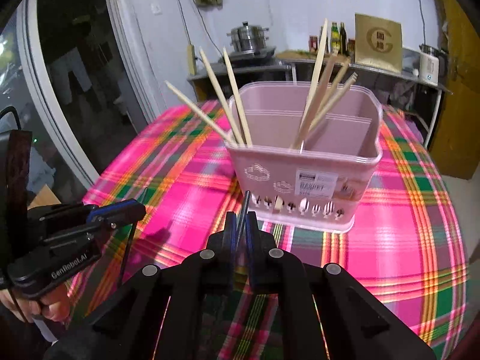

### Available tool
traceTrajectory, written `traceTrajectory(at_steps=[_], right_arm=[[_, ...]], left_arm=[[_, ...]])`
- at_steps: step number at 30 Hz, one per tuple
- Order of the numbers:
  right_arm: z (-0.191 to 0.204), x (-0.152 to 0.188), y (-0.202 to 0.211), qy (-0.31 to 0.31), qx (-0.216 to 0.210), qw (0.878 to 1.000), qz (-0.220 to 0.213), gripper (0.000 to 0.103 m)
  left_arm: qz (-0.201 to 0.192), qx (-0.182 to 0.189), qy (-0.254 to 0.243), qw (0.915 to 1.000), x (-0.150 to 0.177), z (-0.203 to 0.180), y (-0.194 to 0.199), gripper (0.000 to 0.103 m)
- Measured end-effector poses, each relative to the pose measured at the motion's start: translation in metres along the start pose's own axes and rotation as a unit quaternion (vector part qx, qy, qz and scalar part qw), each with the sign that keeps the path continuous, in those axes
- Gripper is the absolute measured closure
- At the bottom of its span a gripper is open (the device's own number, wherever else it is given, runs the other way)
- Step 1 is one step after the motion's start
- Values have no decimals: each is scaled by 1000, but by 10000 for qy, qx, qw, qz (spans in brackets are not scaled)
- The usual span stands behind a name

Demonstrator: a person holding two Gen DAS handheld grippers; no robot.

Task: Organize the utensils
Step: 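Lift both held dark chopsticks up over the pink basket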

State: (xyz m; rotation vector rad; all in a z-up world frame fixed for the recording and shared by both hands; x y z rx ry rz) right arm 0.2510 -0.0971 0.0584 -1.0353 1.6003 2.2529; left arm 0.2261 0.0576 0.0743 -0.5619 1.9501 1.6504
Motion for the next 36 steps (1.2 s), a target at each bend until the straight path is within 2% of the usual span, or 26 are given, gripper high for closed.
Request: traceTrajectory(at_steps=[6, 14, 24, 36], right_arm=[[10, -8, 38, 93, -30, 9992, -398, 98], [13, -12, 75, 143, -3, 9969, -778, 99], [13, -10, 94, 162, 48, 9953, -955, 99], [9, -5, 105, 213, 71, 9946, -1017, 99]], left_arm=[[-356, 28, -75, 9993, -13, -6, 39, 98], [-580, 51, -139, 9982, -19, -14, 64, 98], [-747, 90, -255, 9968, -23, -25, 83, 98], [-753, 218, -342, 9963, -25, -37, 89, 98]])
Point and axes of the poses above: each gripper's, at about its wrist camera, not at the fingertips, and y roughly against the way its jaws point, z to its left, x to its underside, the point moved 1 cm from there along -y, roughly the way its jaws point, and after that the axes turned 8 degrees about z, right-handed, at the moved point
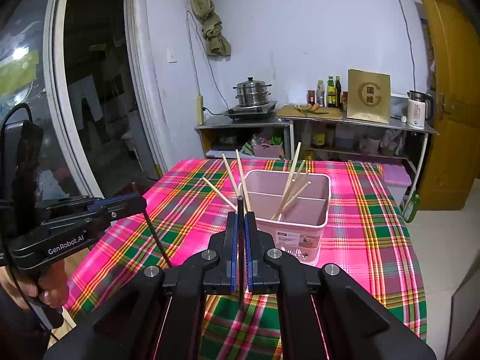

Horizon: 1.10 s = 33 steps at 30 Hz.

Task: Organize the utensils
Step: 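Lift both held dark chopsticks up over the pink basket, then lower both dark chopsticks into the basket compartments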

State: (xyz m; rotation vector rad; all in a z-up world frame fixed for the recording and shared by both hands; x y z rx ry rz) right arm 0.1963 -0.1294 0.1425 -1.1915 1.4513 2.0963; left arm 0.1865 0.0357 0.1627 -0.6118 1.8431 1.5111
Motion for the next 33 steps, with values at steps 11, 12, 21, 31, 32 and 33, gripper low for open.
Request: traceTrajectory(at_steps=[11, 12, 21, 31, 32, 33], right_arm=[[1, -14, 7, 138, 74, 9999, -56, 99], [1, -17, 7, 159, 78, 9998, -71, 99], [-8, -45, 14, 142, 86, 9994, -303, 99], [-19, -82, 23, 50, 0, 9982, -594, 99], [-20, -85, 24, 50, 0, 9981, -621, 99], [-20, -89, 25, 42, -9, 9978, -662, 99]], left_arm=[[-19, 207, -74, 9998, -24, -8, 3, 98], [-29, 225, -78, 9997, -28, -9, 3, 98], [-152, 293, -113, 9994, -67, -13, 4, 98], [-372, 341, -164, 9986, -111, -19, 9, 98], [-392, 347, -158, 9985, -115, -19, 10, 98], [-427, 350, -161, 9983, -120, -19, 11, 98]])
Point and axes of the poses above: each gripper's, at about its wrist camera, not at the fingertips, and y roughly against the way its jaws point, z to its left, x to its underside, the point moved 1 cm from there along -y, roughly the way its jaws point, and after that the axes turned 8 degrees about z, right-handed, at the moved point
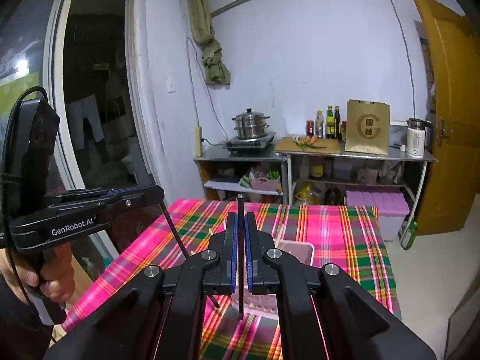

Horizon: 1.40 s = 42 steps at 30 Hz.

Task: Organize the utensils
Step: 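Lower both dark chopsticks into the basket compartments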

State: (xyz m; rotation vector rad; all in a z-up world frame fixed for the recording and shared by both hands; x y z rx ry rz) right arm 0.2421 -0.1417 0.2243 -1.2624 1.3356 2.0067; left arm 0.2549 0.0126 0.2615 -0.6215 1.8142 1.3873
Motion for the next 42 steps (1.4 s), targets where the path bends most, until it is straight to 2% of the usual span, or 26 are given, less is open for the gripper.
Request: traceTrajectory(at_steps=[6, 13, 28, 37, 42], right_arm=[[-5, -18, 1, -49, -20, 9998, -191, 99], [-11, -28, -12, -109, -8, 9995, -311, 99], [-26, -14, -66, -295, -44, 9996, 26, 99], [-23, -38, -47, -217, -56, 9995, -243, 99], [-22, -36, -52, -201, -49, 9996, -204, 99]], left_arm=[[-189, -4, -65, 9998, -21, -3, 1, 98], [-191, -14, -91, 9998, -29, -1, -16, 98], [162, 54, 19, 9999, -16, 15, -74, 98], [91, 46, -16, 9999, -26, 14, -69, 98], [116, 69, -22, 9999, -24, 14, -72, 98]])
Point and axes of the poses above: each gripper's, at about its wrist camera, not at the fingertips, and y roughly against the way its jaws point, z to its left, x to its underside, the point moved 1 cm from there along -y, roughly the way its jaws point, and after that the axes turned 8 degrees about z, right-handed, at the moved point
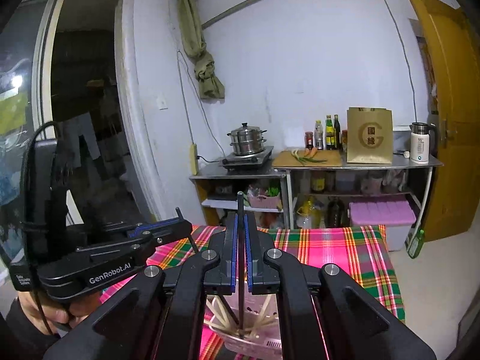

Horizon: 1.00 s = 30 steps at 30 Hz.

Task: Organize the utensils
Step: 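Lower both dark chopsticks into the basket compartments, then open both tools to release the dark chopsticks into the basket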

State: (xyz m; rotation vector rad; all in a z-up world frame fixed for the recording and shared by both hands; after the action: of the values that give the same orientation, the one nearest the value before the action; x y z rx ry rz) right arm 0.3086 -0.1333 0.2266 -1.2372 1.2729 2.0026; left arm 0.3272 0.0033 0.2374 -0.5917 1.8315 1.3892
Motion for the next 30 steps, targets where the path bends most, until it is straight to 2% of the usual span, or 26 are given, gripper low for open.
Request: traceTrajectory(at_steps=[5, 13, 21, 30], right_arm=[[-5, 12, -13, -71, -25, 9997, 222, 99], [-15, 49, -43, -192, -41, 9975, 675, 99], [-20, 55, -42, -208, -16, 9977, 646, 99], [-20, 55, -37, -211, 34, 9968, 772, 98]], left_arm=[[101, 26, 33, 9999, 6, 4, -9, 98], [398, 14, 83, 9992, 27, 8, -30, 98], [664, -33, 112, 9977, 43, 11, -46, 98], [558, 8, 119, 9984, 50, 13, -31, 97]])
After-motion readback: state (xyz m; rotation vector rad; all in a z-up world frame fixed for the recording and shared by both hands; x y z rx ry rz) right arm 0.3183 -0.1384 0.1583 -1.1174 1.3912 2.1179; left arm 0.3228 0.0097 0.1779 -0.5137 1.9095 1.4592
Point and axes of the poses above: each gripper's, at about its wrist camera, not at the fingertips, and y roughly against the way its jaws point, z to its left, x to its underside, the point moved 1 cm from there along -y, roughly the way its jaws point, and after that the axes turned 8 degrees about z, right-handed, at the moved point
